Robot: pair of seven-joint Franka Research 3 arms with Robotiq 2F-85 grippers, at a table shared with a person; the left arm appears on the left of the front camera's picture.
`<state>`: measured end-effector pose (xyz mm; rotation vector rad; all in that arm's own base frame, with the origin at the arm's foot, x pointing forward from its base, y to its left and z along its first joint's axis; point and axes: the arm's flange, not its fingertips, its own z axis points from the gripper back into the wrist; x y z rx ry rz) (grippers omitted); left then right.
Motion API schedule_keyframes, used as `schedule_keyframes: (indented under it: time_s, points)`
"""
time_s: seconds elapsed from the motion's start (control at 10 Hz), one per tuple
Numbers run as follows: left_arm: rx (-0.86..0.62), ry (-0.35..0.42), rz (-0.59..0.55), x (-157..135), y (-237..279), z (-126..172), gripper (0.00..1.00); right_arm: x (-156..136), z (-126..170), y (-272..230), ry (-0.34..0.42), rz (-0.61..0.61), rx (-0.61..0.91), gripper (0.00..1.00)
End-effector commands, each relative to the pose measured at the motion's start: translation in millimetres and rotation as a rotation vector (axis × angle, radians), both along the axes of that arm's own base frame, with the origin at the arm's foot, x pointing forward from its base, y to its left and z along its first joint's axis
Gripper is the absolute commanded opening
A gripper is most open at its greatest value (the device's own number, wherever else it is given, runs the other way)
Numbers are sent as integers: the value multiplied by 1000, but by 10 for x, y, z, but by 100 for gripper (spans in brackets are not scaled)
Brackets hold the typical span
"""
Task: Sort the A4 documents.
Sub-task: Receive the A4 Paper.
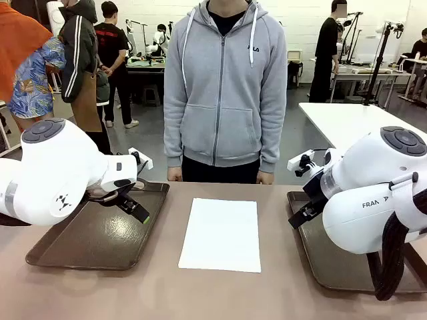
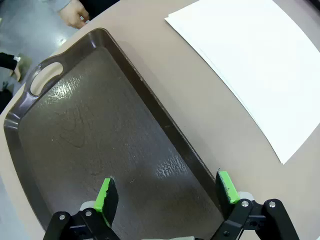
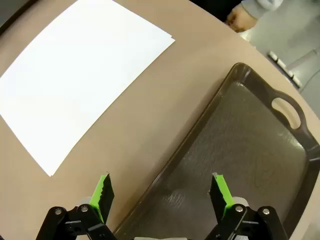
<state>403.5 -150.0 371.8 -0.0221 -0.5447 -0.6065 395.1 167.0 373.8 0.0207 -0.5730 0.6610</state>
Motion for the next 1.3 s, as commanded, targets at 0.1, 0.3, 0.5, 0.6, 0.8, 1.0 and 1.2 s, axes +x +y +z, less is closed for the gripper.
schedule_keyframes:
  time_s: [0.1, 0.3, 0.5, 0.6, 0.8, 1.0, 1.2]
  points:
    - [0, 0, 0, -1, -1, 0, 100, 0, 0, 0, 0, 0, 0, 100]
    - [0, 0, 0, -1, -1, 0, 100, 0, 0, 0, 0, 0, 0, 100]
    - [0, 0, 0, -1, -1, 0, 100, 0, 0, 0, 0, 0, 0, 100]
    - [0, 0, 0, -1, -1, 0, 100, 0, 0, 0, 0, 0, 0, 100]
    - [0, 0, 0, -1, -1, 0, 100, 0, 0, 0, 0, 0, 0, 100]
    - [0, 0, 0, -1, -1, 0, 100, 0, 0, 0, 0, 0, 0, 100]
    - [0, 0, 0, -1, -1, 0, 100, 0, 0, 0, 0, 0, 0, 100]
